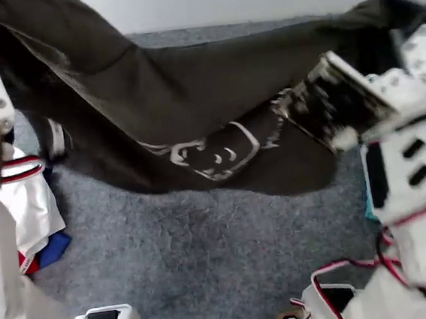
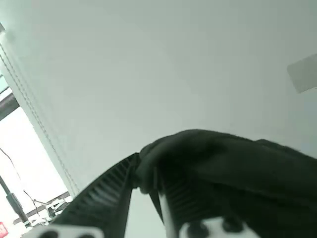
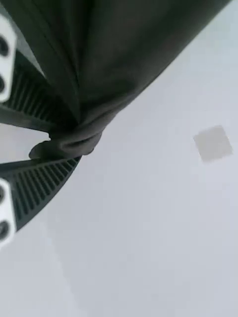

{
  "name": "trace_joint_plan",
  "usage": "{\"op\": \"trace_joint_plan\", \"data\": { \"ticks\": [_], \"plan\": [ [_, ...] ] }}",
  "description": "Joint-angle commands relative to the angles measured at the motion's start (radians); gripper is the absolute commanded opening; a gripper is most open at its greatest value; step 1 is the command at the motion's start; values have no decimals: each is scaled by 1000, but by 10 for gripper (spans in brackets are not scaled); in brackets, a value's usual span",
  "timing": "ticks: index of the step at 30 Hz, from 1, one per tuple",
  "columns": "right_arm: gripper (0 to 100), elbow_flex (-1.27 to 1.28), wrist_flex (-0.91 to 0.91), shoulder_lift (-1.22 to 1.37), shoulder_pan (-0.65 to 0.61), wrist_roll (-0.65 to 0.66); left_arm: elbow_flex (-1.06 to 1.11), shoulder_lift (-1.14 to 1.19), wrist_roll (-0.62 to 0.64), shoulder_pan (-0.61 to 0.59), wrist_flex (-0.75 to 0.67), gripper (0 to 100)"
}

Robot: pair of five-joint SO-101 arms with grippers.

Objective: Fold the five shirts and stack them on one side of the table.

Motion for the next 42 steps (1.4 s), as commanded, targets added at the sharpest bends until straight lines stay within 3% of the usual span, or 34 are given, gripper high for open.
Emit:
{"op": "trace_joint_plan", "data": {
  "ticks": [1,11,21,30,36,42],
  "plan": [
    [10,-29,-62,-47,88,14,-67,-17,-69,5,-23,13],
    [10,-25,44,-93,323,9,-214,-17,-226,-2,41,13],
    [10,-23,176,-166,332,14,-208,-49,-226,-2,121,13],
    [10,-23,297,-275,334,57,-208,-163,-226,-2,354,13],
    [10,-23,292,-286,334,98,-189,-169,-226,-2,354,13],
    [10,89,269,-176,328,97,-15,-107,-224,0,354,13]
  ]
}}
